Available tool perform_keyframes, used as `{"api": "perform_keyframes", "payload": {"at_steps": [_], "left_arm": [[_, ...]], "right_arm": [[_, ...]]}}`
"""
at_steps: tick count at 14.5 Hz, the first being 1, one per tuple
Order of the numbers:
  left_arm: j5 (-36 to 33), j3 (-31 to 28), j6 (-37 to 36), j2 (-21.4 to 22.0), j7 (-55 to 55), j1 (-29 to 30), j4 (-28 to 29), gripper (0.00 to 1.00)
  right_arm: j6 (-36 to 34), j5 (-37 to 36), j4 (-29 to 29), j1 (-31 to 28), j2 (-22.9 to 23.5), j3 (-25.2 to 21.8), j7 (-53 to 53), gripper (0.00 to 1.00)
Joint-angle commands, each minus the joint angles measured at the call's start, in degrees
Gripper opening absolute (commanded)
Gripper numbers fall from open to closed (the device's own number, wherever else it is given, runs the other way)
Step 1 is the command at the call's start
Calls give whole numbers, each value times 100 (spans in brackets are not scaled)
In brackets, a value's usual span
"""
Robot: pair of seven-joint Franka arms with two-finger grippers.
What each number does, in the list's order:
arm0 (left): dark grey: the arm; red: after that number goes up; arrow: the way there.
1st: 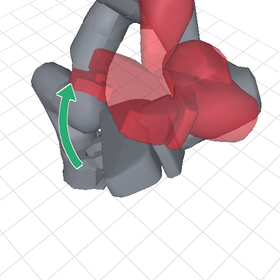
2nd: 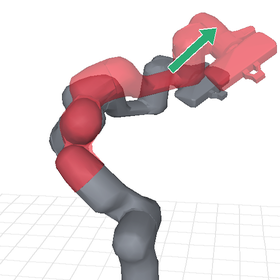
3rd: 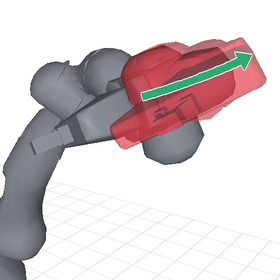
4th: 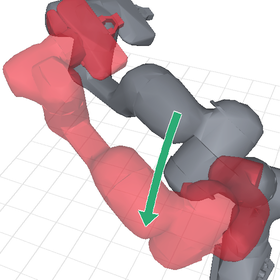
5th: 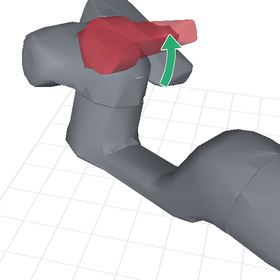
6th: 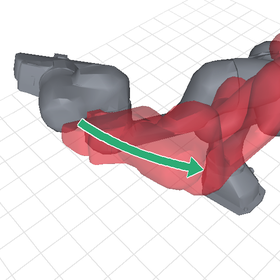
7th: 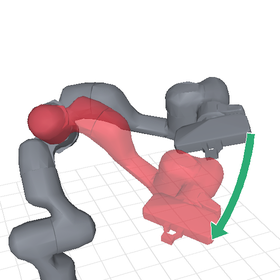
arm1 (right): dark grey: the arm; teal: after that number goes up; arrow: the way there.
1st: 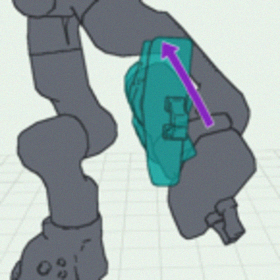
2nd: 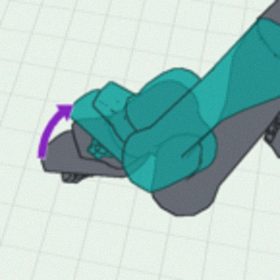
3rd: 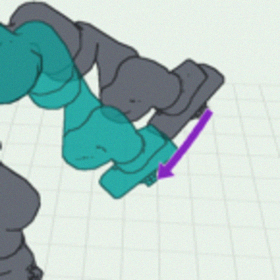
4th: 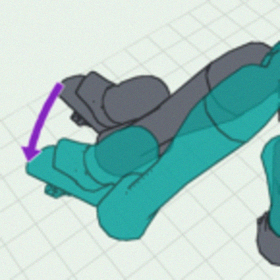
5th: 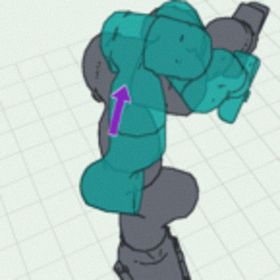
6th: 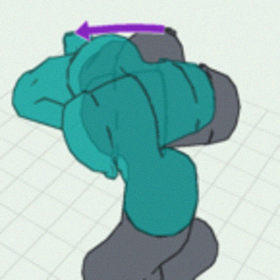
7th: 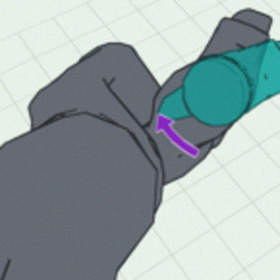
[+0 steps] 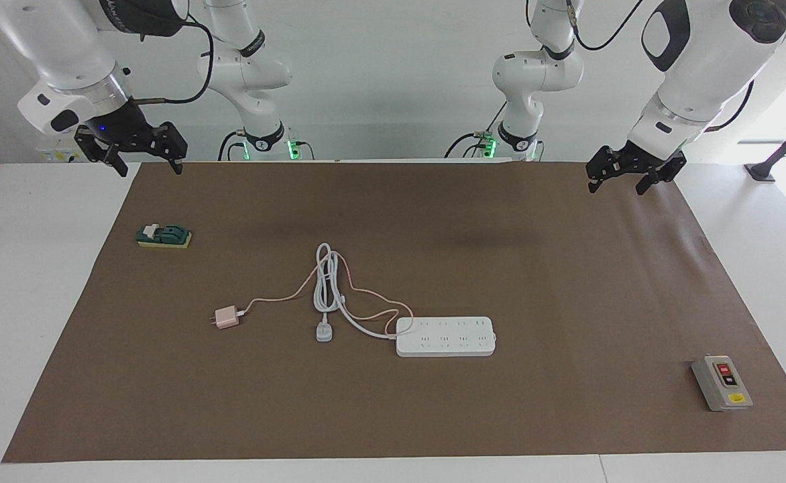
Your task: Plug charger into power strip
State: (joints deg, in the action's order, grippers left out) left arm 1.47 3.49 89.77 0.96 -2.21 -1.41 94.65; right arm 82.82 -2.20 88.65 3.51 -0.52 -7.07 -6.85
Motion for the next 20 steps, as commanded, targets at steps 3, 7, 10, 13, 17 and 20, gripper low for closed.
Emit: {"api": "perform_keyframes", "payload": {"at_steps": [3,7,10,13,17,20], "left_arm": [[-23,-59,128,115,-25,-70,159,100],[-32,-59,128,53,-34,-61,159,100],[-24,-59,224,35,-25,-52,159,100],[-23,-59,234,44,-51,-8,159,100],[-15,-112,189,18,-78,89,1,100],[-23,-112,128,27,-122,159,1,100]], "right_arm": [[50,105,179,-96,-151,57,69,100],[41,105,179,-141,-177,39,43,100],[41,105,179,-140,-291,39,43,100],[24,96,214,-132,-335,31,26,100],[111,96,302,-132,-353,39,60,100],[339,132,539,-149,-283,39,218,100]]}}
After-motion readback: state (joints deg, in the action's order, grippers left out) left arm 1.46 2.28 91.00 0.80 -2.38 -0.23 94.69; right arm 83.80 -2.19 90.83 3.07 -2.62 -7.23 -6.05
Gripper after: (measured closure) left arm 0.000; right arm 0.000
